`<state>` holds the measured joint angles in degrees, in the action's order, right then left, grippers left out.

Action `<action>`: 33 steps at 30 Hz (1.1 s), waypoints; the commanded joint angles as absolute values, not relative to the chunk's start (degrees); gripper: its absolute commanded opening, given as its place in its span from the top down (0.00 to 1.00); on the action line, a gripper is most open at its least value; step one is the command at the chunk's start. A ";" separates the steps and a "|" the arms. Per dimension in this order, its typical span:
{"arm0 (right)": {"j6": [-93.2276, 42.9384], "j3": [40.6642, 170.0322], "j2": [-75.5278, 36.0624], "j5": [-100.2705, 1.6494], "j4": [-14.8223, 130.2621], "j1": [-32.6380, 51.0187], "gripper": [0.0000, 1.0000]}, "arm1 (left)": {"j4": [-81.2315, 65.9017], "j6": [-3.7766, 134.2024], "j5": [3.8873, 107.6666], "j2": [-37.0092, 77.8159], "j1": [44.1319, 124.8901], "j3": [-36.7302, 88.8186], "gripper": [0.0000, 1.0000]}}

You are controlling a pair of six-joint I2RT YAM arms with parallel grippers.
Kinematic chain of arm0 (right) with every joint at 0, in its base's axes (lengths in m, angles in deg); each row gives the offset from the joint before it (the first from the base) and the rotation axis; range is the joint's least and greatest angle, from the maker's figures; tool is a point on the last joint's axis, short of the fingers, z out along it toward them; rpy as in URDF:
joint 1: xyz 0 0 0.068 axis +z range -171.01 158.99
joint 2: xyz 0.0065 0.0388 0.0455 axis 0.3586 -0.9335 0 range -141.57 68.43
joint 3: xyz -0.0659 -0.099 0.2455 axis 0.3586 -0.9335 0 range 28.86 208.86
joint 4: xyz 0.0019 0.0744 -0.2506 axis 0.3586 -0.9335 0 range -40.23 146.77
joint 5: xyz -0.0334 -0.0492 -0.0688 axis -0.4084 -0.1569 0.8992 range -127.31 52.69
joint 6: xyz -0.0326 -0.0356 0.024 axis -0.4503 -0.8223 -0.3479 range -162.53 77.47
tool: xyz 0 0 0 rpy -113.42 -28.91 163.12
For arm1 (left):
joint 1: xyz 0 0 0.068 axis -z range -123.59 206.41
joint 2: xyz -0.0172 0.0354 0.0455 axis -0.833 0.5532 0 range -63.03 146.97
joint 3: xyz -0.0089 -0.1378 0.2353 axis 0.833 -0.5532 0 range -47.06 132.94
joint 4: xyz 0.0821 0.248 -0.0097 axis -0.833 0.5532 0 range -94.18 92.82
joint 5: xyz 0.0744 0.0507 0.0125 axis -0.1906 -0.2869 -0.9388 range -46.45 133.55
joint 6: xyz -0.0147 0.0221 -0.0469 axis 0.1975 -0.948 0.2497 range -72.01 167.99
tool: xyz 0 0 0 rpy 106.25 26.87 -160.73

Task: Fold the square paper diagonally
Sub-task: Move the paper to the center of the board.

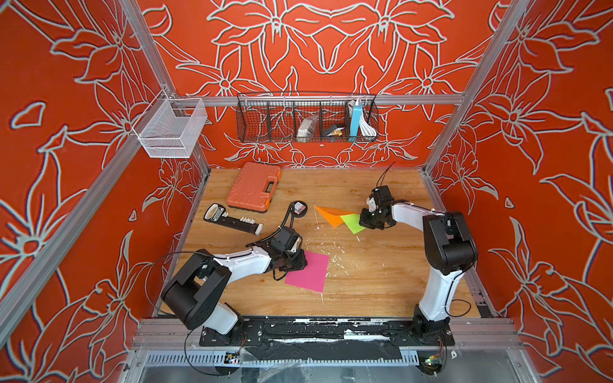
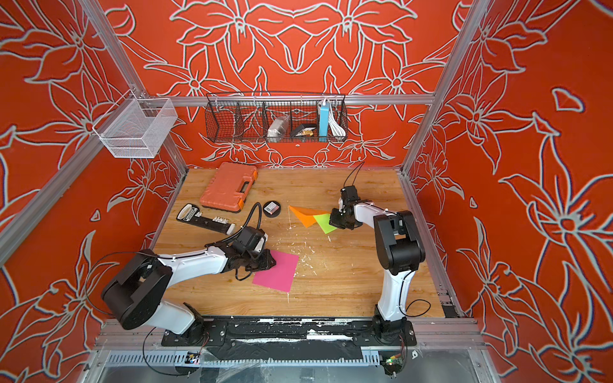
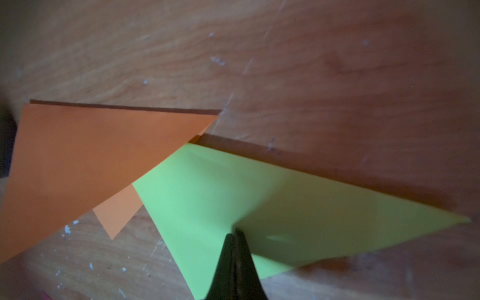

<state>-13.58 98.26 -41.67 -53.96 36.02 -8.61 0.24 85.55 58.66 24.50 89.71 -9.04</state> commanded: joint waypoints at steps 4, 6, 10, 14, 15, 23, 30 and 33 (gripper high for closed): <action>-17.75 97.14 -32.91 -56.82 28.06 -7.95 0.96 | 0.23 86.05 58.67 33.01 91.18 -3.31 0.77; -19.74 94.43 -27.87 -57.57 26.67 -7.39 0.89 | 0.11 86.08 59.10 35.25 91.85 -1.39 0.78; -21.18 86.87 -17.36 -61.77 25.15 -7.01 0.77 | -0.46 85.79 59.02 38.32 93.87 1.06 0.78; -20.39 79.46 -7.66 -64.54 25.44 -6.82 0.67 | -0.64 86.05 58.73 39.86 95.41 2.68 0.78; -20.38 78.42 -6.10 -64.88 25.16 -6.79 0.65 | -0.63 86.05 59.07 40.09 95.71 3.08 0.78; -21.95 75.08 -3.26 -68.35 23.59 -6.60 0.37 | 2.95 85.42 58.46 35.00 97.51 6.07 0.71; -23.13 74.59 -7.76 -73.55 26.26 -4.64 0.31 | 8.55 83.69 55.91 26.93 97.48 4.98 0.60; -22.24 74.65 -10.24 -74.35 28.62 -3.44 0.30 | 10.89 83.03 53.80 22.84 97.07 3.20 0.56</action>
<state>-22.06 75.53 -8.65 -71.73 26.51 -4.41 6.41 84.40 56.45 26.23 97.30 4.80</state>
